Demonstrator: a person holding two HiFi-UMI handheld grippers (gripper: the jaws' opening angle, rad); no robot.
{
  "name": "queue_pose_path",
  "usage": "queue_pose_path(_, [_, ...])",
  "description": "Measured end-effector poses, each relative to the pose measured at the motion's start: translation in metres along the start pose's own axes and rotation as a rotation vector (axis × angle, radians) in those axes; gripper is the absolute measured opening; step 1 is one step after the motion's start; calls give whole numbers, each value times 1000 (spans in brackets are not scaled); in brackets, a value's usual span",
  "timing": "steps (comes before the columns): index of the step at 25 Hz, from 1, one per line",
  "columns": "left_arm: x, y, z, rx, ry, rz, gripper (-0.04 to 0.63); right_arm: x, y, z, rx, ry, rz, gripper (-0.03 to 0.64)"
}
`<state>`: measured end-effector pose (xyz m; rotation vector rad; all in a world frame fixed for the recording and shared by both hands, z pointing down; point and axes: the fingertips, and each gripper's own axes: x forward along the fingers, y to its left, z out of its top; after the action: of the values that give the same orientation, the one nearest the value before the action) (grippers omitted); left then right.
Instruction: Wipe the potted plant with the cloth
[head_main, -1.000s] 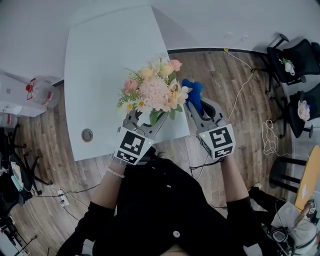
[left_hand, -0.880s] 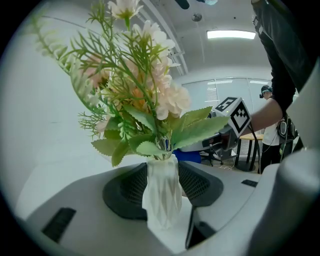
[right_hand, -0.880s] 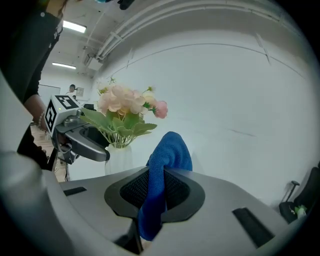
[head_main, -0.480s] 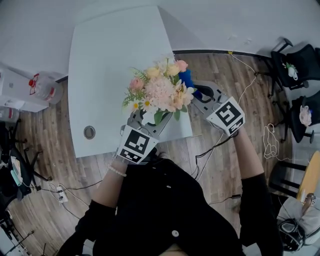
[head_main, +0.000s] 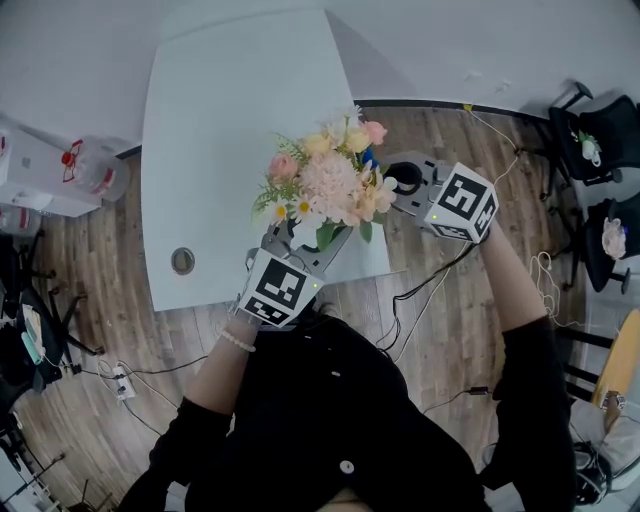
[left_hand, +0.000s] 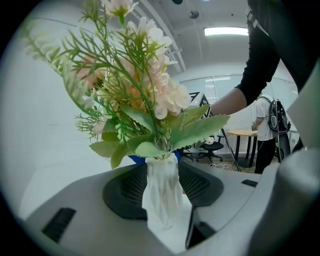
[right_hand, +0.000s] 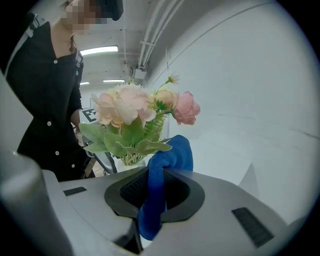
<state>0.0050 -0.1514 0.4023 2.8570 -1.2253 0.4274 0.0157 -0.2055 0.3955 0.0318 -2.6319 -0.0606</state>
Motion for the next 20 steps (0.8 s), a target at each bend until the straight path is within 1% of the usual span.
queue_pose_path(5, [1,0,0,6,5,-6,209,8,4,3,39,-26,79,81])
queue_pose_path(8, [1,-1,0,4,7,-5,209,15,5,-2,57,-17,113,81])
queue_pose_path(16, [1,0,-1,5,10,-5,209,27,1,-12,126,-3,163,81])
queue_pose_path(20, [1,0,-2,4,10,-4,209,35,-3,-22,168,8,167,80])
